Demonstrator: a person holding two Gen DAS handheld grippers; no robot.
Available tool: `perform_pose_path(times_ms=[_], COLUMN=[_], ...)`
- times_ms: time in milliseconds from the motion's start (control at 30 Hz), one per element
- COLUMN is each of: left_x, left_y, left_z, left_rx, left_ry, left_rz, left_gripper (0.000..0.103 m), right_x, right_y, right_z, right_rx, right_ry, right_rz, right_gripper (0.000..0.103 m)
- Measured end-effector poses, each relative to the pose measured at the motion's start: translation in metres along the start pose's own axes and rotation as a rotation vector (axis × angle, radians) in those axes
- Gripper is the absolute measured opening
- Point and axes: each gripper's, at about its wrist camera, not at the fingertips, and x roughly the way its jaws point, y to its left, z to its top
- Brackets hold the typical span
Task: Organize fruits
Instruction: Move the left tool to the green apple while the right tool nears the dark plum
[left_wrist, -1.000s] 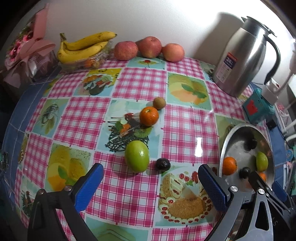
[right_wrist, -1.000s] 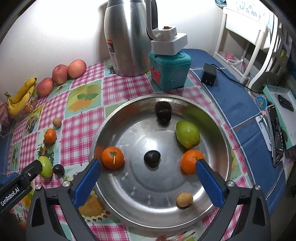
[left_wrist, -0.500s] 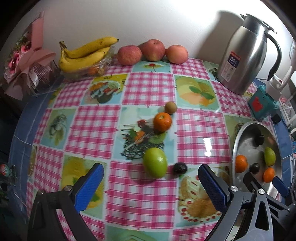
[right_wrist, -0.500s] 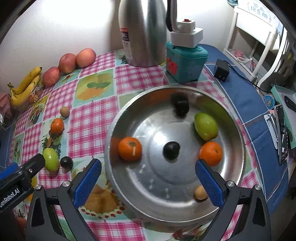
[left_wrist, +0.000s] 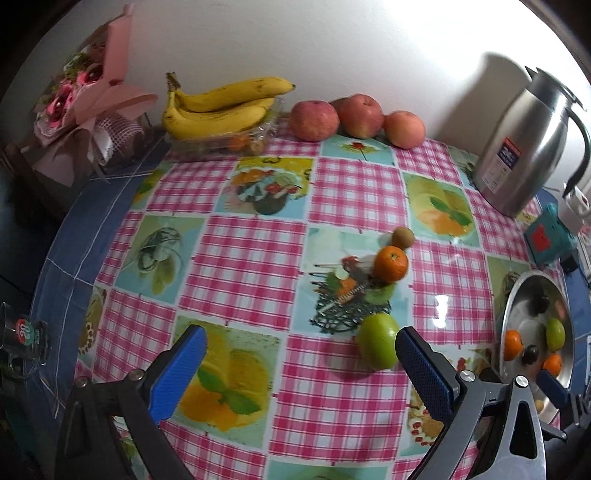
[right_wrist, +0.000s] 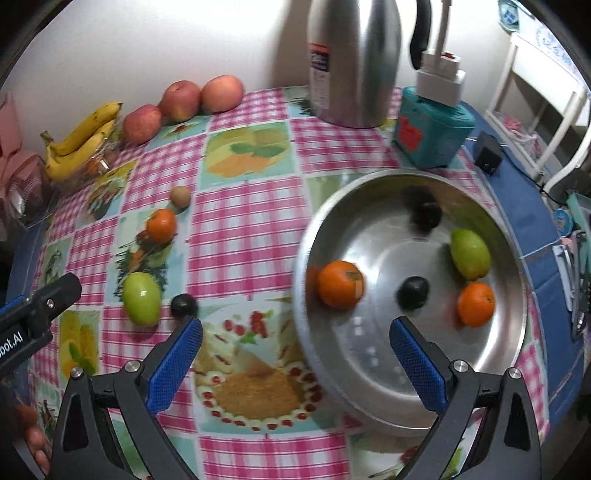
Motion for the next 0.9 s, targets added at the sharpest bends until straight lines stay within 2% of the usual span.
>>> perform_pose_path(times_ms=[400,900], left_x=[0.014,0.032], left_y=[0.015,0.015], left_z=[0.003,0.005], left_rx=[-0.046,-0.072], left_ry=[0.023,0.055], left_rz=[-0.024,-0.034], left_gripper=[0.103,0.103], right_x=[-0.003,0.019], right_y=[0.031,0.064], right_z=[0.004,0.001], right_rx=[-0.036,-0.113], right_ry=[-0.044,-0.012], right_rz=[0.065,0.092], right_gripper=[0.101,0.101])
